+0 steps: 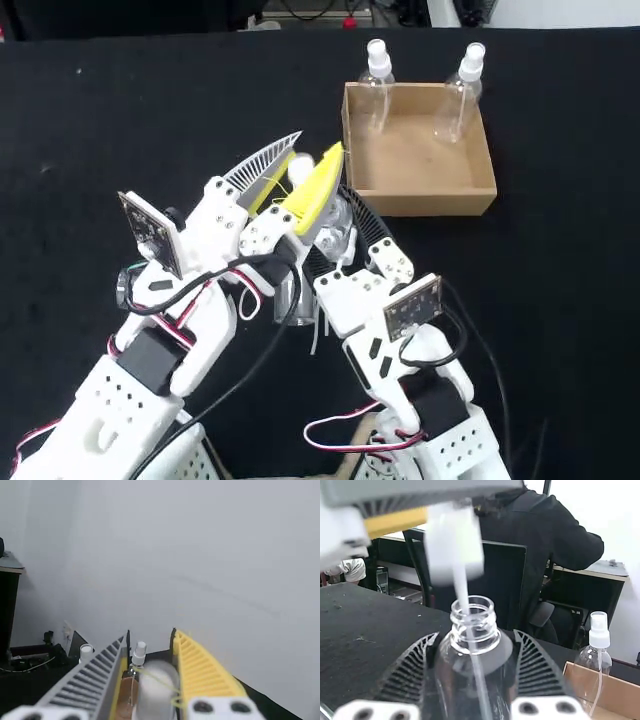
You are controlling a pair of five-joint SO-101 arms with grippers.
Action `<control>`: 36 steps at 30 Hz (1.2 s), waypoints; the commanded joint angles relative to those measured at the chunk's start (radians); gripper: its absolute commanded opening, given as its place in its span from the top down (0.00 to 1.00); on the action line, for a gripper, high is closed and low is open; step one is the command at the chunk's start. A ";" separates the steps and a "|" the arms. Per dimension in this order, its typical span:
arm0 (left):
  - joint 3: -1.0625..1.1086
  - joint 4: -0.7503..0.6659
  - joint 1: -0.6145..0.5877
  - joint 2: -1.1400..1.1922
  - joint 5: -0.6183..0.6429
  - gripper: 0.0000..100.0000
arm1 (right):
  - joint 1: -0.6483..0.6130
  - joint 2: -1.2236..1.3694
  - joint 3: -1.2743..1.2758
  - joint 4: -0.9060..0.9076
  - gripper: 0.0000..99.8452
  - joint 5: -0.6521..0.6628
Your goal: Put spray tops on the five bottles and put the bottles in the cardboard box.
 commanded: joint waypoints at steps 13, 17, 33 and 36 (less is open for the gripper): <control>-0.088 0.011 -0.081 -0.014 0.006 0.85 | -0.003 -0.015 -0.010 0.002 0.92 -0.009; -0.117 0.048 -0.162 -0.023 0.005 0.85 | -0.003 -0.005 -0.007 0.002 0.92 -0.003; 0.384 0.247 -0.424 -0.356 -0.331 0.85 | 0.245 -0.004 -0.259 0.339 0.92 -0.002; 0.532 0.155 -0.417 -0.404 -0.330 0.85 | 0.273 -0.004 -0.262 0.301 0.92 -0.002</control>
